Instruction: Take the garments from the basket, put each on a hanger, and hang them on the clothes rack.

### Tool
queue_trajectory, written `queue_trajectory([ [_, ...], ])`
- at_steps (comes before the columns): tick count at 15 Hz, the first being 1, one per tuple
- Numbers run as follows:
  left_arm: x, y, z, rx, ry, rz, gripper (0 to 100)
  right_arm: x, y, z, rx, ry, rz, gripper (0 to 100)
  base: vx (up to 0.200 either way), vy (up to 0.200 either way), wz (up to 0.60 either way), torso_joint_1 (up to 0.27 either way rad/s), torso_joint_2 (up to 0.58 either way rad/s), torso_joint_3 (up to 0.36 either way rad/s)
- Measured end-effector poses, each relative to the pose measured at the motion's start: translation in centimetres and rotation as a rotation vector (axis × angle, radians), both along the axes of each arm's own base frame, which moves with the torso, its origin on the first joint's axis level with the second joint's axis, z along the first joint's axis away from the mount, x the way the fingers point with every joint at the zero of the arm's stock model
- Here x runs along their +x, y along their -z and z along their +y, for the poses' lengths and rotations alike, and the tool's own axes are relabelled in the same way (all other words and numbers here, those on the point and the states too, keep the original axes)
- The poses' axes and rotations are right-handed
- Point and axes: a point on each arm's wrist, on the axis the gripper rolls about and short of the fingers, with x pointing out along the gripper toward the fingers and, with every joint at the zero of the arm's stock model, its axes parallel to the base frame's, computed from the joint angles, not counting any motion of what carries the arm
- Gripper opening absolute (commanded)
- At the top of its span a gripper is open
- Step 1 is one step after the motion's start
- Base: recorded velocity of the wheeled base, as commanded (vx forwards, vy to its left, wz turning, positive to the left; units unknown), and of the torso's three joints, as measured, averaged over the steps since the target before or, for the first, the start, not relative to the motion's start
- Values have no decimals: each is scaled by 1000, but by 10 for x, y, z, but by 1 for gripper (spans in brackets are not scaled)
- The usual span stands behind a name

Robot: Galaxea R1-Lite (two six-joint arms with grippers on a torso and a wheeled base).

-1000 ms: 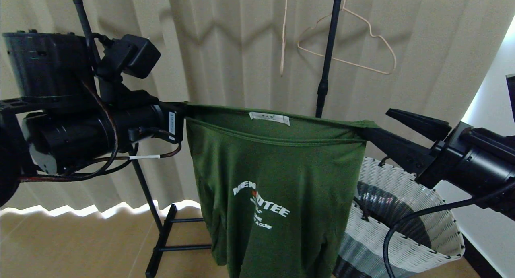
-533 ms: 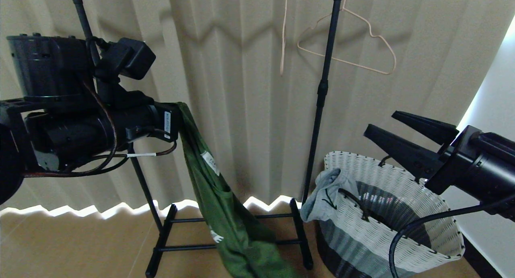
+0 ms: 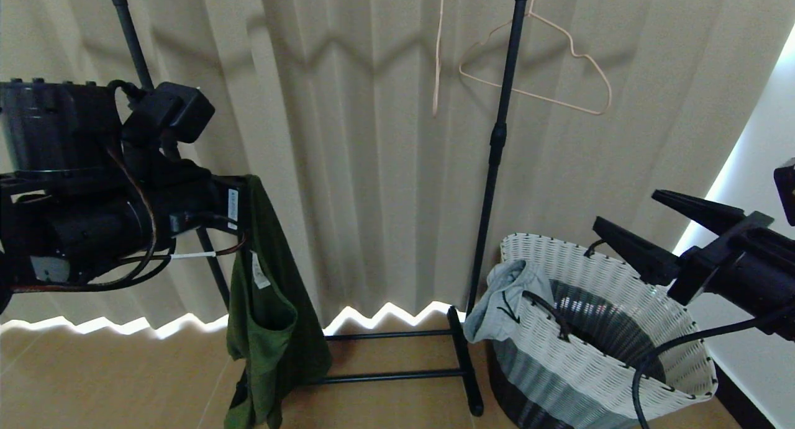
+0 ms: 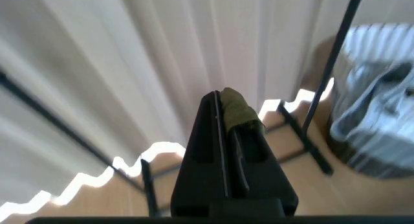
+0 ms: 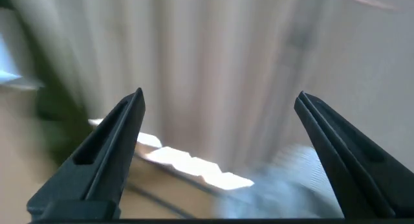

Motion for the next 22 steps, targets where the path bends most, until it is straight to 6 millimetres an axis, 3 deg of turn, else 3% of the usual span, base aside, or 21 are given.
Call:
queue_trajectory([
  [3,-23,15,17,12,-36,42,0,-4,25,-30,-52,275,81,100,0,0,0,0,0,0],
  [6,-59,32,37,16,-80,71,0,-14,44,-40,-78,451,155,100,0,0,0,0,0,0],
  [10,-123,65,67,8,-179,87,0,-30,62,-50,-94,529,222,100,0,0,0,0,0,0],
  [14,-177,101,77,-18,-207,66,0,-44,69,-52,-94,531,238,100,0,0,0,0,0,0],
  [17,-195,109,77,-27,-182,31,0,-49,70,-52,-92,531,234,100,0,0,0,0,0,0],
  [22,-198,95,69,-48,-27,-31,0,-49,70,-52,-94,528,238,100,0,0,0,3,-46,-63],
])
